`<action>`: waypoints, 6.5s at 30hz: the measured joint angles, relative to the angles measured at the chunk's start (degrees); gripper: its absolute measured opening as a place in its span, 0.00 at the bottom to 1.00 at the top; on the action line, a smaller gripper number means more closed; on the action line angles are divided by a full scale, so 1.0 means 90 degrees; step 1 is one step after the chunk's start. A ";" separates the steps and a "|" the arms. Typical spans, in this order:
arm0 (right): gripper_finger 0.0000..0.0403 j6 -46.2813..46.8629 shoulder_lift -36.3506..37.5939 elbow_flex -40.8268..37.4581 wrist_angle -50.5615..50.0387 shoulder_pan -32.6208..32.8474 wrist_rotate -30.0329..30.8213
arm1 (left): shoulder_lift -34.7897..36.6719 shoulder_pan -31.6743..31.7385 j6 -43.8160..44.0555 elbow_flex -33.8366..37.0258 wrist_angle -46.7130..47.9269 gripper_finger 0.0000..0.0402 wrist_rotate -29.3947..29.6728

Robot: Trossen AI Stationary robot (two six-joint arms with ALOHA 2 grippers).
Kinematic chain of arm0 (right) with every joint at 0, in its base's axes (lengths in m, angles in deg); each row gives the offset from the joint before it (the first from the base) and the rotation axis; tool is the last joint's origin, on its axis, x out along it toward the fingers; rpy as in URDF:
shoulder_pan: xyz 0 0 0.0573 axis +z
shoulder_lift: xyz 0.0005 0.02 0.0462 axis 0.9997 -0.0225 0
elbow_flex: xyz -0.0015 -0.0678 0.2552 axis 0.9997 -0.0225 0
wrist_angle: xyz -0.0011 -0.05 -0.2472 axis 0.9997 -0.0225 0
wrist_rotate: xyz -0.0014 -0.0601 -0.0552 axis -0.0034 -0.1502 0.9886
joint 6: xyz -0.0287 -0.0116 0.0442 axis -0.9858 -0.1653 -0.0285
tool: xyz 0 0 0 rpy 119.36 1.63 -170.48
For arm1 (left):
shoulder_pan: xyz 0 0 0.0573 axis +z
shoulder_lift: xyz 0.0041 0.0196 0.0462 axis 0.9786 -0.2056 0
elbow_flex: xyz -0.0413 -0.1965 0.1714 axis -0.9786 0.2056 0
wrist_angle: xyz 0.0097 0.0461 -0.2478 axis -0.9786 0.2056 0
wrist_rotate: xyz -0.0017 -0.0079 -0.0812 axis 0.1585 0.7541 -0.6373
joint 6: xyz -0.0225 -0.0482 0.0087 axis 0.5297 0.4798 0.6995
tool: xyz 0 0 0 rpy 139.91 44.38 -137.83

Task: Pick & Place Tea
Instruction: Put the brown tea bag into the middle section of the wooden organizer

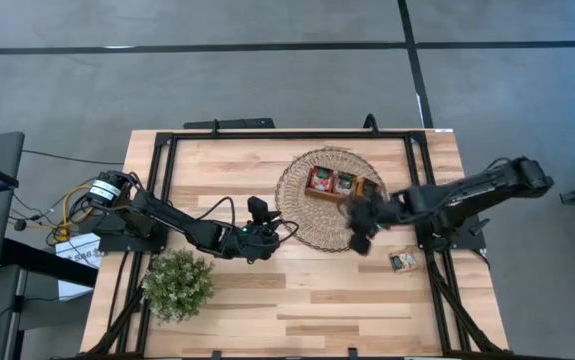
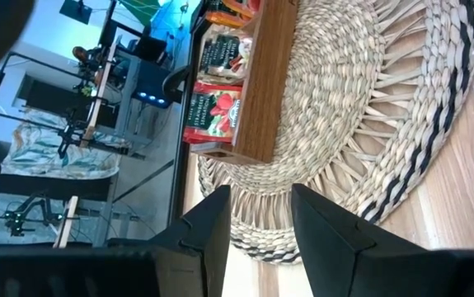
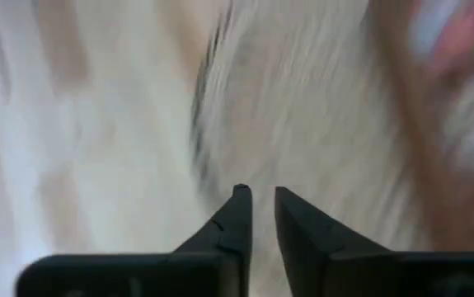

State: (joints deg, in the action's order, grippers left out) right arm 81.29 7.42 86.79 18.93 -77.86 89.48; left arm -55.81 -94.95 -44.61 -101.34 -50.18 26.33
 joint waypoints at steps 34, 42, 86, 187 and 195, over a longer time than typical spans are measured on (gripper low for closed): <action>0.00 0.2336 -0.3109 0.0454 -0.0512 0.1658 -0.2364 | -0.0002 0.0000 0.0123 -0.0002 -0.0060 0.30 -0.0353; 0.05 0.1813 -0.1870 0.0633 0.0295 0.1610 -0.0544 | -0.0002 0.0000 0.0146 -0.0002 -0.0027 0.30 -0.0368; 0.01 0.1135 -0.1661 -0.1883 0.5120 0.2896 0.0131 | -0.0002 0.0000 0.0864 -0.0002 -0.0131 0.30 -0.1905; 0.00 0.0952 -0.2464 -0.0771 0.3756 0.3647 0.5456 | -0.1362 0.0270 0.2176 -0.0263 -0.2415 0.37 -0.3714; 0.00 -0.1295 -0.2239 -0.1593 0.7245 0.3912 0.6464 | -0.1593 0.0303 0.2576 0.0448 -0.5794 0.37 -0.4116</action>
State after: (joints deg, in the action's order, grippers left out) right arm 69.64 -12.73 72.45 84.13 -42.65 147.66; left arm -70.15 -92.22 -21.43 -97.31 -102.33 -10.72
